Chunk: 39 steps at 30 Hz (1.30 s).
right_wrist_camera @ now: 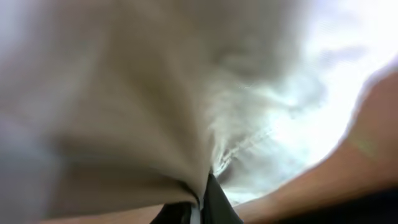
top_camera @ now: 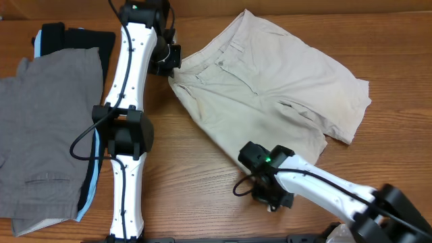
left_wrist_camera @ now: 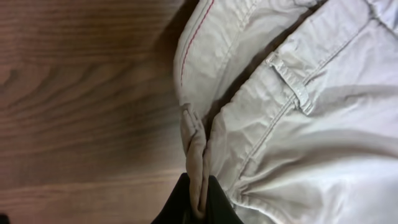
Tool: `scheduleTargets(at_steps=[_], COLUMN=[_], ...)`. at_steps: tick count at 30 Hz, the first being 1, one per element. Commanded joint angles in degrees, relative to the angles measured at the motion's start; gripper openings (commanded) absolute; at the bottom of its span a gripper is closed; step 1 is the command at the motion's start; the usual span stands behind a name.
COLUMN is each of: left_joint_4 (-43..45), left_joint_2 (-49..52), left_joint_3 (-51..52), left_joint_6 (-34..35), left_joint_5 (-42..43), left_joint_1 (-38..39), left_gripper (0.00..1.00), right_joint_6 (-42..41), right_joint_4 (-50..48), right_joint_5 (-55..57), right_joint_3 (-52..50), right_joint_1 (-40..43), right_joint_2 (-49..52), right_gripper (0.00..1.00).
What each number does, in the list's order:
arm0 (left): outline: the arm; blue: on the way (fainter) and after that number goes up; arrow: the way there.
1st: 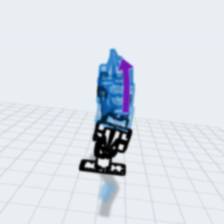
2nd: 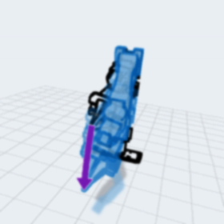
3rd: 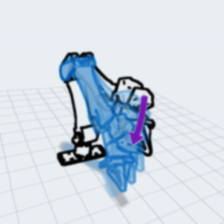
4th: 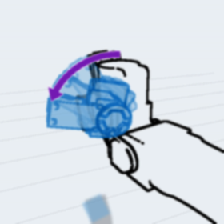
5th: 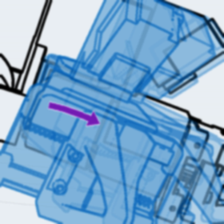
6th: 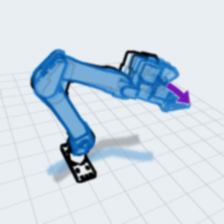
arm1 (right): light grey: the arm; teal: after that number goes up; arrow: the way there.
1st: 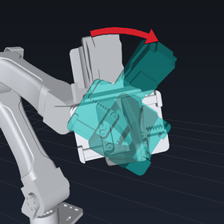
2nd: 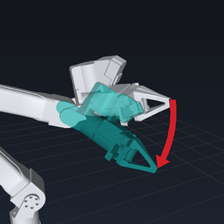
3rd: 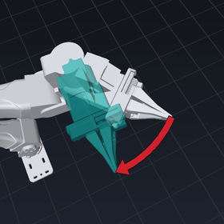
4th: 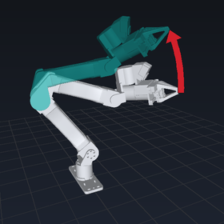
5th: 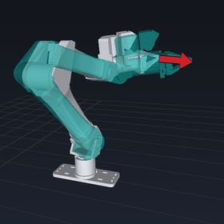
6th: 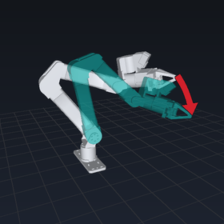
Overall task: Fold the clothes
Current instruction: 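Fold the right leg over the left leg with the right gripper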
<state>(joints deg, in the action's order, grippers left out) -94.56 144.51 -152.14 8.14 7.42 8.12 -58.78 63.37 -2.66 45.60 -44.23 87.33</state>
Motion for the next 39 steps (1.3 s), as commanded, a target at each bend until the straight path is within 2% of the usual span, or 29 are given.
scheduleTargets(at_steps=[1, 7, 12, 18, 23, 28, 30, 34, 37, 39], left_joint_4=[-1.7, -2.3, -2.3, -2.2, -2.2, -0.5, 0.5, 3.1, 6.4, 8.5], left_joint_2=[-7.5, -15.1, -21.2, -26.2, -25.3, -21.9, -20.2, -17.1, -14.2, -12.3], left_joint_3=[-2.9, -2.9, -2.9, -2.9, -2.7, -2.7, -2.7, -2.7, -2.7, -2.7], left_joint_6=[-3.5, -4.8, -4.8, -5.0, -4.9, -4.3, -3.0, -0.7, -0.3, -0.3], left_joint_5=[-0.5, -0.5, -0.3, -0.4, -0.5, -1.8, -4.4, -6.4, -6.4, -6.4], left_joint_1=[-1.9, -2.5, -2.4, -2.4, -2.4, -2.4, -2.4, -2.4, -2.5, -2.4], left_gripper=[0.04, 0.04, 0.04, 0.04, 0.04, 0.04, 0.04, 0.04, 0.04, 0.04], right_joint_6=[-2.3, -0.1, -0.2, 0.2, 0.2, 1.5, 8.6, 22.7, 31.4, 34.0], right_joint_4=[5.3, 14.9, 22.2, 28.0, 27.3, 21.7, 15.1, 0.3, -10.6, -14.6], right_joint_5=[4.6, 6.8, 6.4, 7.2, 18.9, 35.1, 37.4, 34.5, 26.4, 21.9], right_joint_3=[5.2, 13.8, 20.5, 26.5, 27.2, 27.2, 27.2, 27.2, 27.2, 27.2], right_joint_1=[1.3, 2.0, 2.0, 2.0, 2.1, 6.5, 10.5, 21.7, 31.6, 35.4], right_joint_2=[-8.5, -22.6, -30.6, -33.7, -32.1, -28.5, -26.6, -21.7, -16.1, -13.4], right_gripper=[0.04, 0.04, 0.04, 0.04, 0.04, 0.04, 0.04, 0.04, 0.04, 0.04])
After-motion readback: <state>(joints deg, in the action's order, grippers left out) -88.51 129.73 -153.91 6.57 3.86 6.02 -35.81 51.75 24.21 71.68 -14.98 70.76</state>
